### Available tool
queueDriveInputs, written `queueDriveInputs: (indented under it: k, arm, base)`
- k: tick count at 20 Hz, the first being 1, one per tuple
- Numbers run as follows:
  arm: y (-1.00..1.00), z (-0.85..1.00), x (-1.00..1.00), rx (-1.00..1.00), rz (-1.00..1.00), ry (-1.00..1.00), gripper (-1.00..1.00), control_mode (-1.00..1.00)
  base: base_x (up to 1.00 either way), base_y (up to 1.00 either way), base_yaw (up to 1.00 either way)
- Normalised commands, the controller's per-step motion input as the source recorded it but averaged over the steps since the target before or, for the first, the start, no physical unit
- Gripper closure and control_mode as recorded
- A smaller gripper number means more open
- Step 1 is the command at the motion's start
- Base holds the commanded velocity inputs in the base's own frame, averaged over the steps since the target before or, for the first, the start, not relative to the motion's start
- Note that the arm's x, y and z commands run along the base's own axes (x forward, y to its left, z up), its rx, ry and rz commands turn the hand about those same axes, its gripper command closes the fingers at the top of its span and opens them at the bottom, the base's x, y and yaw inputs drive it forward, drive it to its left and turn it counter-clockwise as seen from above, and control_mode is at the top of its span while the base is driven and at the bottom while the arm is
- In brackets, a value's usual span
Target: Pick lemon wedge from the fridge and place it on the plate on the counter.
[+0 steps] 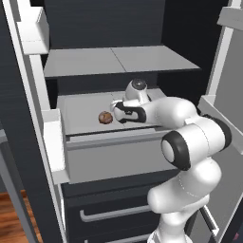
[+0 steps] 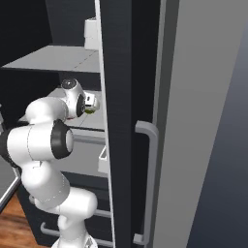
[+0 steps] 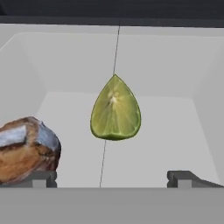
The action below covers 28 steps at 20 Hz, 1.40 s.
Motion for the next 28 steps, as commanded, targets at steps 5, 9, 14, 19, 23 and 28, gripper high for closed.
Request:
queueDriveInputs:
  k: [5,9,14,19,23,28]
  arm:
    - [0.01,-0.06,0.14,0.00,0.00,0.00,-1.00,-1.00]
    - [0.05,-0.10,0.13,0.00,0.00,0.00,-1.00,-1.00]
    - [0.08,-0.12,0.18,0.00,0.00,0.00,-1.00,-1.00]
    - [0.03,-0.03,0.25,0.00,0.00,0.00,-1.00,-1.00]
    - [0.04,0.00,0.34,0.00,0.00,0.00,-1.00,-1.00]
    - [0.03,-0.03,0.34,0.00,0.00,0.00,-1.00,-1.00]
  base:
    - [0.00,0.00,0.00]
    - [0.00,0.00,0.00]
    - [0.00,0.00,0.00]
    - [0.00,0.00,0.00]
    - [0.00,0.00,0.00]
    - [0.00,0.00,0.00]
